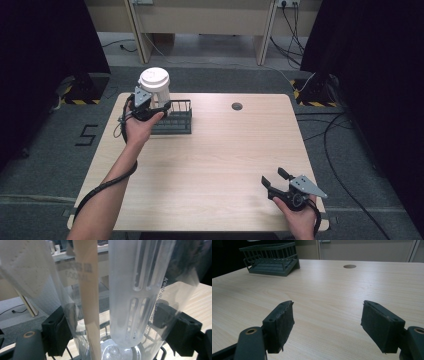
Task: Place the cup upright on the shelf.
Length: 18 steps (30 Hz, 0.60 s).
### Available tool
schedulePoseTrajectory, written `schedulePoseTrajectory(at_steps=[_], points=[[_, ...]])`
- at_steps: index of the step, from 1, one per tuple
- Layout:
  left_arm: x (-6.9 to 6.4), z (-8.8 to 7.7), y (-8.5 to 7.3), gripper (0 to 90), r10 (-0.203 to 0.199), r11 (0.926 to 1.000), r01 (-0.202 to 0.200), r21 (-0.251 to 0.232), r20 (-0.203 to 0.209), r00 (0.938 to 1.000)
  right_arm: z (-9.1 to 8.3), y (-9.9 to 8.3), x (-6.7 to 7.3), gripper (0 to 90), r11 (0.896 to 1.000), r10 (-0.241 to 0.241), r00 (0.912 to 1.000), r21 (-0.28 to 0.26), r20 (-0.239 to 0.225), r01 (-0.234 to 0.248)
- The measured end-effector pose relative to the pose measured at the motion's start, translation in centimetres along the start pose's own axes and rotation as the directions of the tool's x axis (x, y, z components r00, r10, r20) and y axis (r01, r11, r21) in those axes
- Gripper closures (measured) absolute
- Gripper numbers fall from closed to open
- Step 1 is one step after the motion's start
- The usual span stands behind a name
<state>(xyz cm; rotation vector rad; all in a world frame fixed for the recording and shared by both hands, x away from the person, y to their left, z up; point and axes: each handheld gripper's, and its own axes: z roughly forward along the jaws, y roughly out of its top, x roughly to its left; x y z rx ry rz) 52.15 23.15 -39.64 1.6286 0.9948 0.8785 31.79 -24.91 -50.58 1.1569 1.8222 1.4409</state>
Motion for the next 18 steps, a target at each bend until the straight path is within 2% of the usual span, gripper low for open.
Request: schedulePoseTrajectory(at_steps=[8,18], points=[[0.9,0.9,0.6,18.2,-0.012,0.9999,0.012,0.002,-0.021,0.9997,0.0,0.0,-0.2,26.5,1.0,0.005,1.0,-0.004,0.001,-0.005],[1.3,2.2,0.5,18.2,-0.033,0.9994,0.033,0.008,-0.037,0.9988,-0.1,0.0,-0.2,26.5,1.0,0.01,0.9999,-0.005,0.003,-0.01]])
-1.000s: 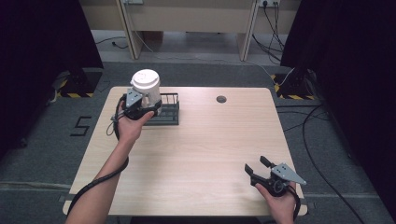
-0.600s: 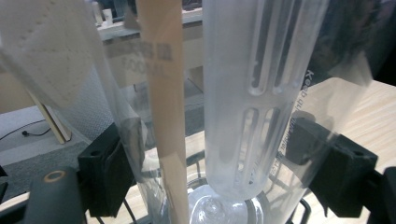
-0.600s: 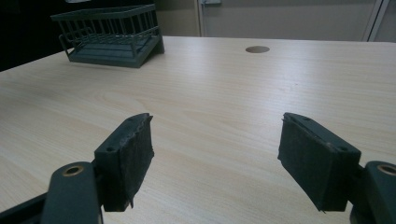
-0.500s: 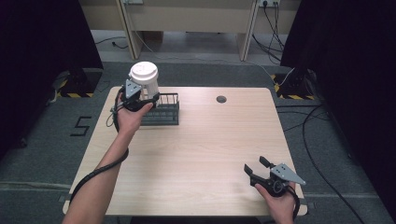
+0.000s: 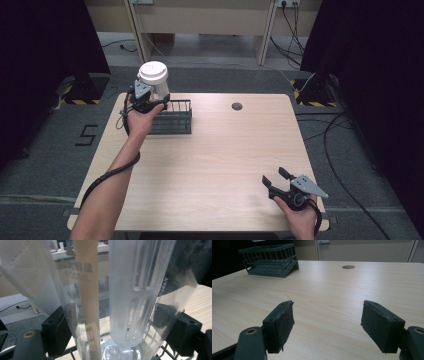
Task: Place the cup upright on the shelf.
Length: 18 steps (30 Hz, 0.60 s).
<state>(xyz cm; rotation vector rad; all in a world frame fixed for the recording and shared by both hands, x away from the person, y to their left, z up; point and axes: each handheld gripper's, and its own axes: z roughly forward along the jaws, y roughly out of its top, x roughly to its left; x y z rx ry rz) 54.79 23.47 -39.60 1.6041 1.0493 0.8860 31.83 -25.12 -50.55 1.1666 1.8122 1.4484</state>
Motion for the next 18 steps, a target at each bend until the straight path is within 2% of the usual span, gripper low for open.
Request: schedulePoseTrajectory(at_steps=[18], points=[[-0.2,2.4,-0.7,18.2,-0.018,0.9995,0.018,0.025,-0.019,0.9997,-0.5,0.1,-0.4,26.5,1.0,0.017,0.9998,-0.015,0.007,-0.017]])
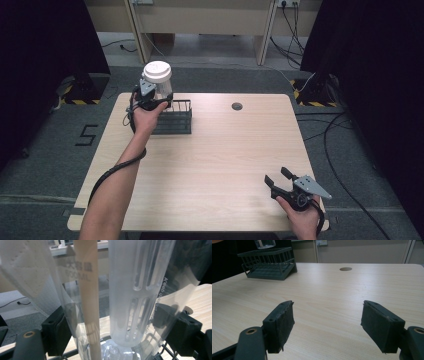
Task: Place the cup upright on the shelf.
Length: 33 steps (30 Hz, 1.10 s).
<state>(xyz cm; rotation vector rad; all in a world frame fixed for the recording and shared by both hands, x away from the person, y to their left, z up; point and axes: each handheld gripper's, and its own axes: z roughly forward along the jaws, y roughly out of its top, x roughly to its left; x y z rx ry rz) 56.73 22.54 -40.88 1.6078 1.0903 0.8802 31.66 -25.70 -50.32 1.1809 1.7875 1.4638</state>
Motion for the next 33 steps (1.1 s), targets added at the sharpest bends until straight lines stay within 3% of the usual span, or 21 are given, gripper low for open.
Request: schedulePoseTrajectory(at_steps=[33], points=[[-0.6,0.8,-3.6,18.0,-0.023,0.9967,0.026,0.078,-0.033,0.9992,0.4,-0.2,0.2,26.8,1.0,0.001,1.0,0.013,-0.009,-0.001]])
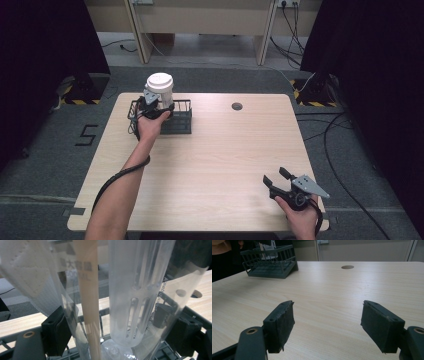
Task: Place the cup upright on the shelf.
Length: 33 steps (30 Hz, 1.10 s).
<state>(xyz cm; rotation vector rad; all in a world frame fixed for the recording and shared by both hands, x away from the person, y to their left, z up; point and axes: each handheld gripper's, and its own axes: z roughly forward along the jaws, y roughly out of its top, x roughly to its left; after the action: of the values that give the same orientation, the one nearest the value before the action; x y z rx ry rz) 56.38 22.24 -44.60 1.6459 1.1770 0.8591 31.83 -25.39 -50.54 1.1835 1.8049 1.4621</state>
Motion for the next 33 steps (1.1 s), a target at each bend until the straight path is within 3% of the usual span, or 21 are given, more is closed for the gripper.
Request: schedulePoseTrajectory(at_steps=[10,23,33], points=[[0.1,0.2,-0.8,17.9,0.008,0.9995,-0.007,0.032,-0.009,0.9999,0.1,0.0,0.2,26.9,1.0,-0.003,1.0,0.0,-0.002,0.003],[0.3,0.2,-1.5,17.5,-0.015,0.9988,0.015,0.048,-0.001,0.9999,0.1,0.0,0.2,27.0,1.0,-0.008,1.0,0.001,-0.002,0.008],[0.4,-0.3,-1.9,15.0,-0.045,0.9989,0.045,0.013,0.004,0.999,0.1,0.1,0.3,27.1,1.0,-0.009,1.0,0.001,-0.003,0.009]])
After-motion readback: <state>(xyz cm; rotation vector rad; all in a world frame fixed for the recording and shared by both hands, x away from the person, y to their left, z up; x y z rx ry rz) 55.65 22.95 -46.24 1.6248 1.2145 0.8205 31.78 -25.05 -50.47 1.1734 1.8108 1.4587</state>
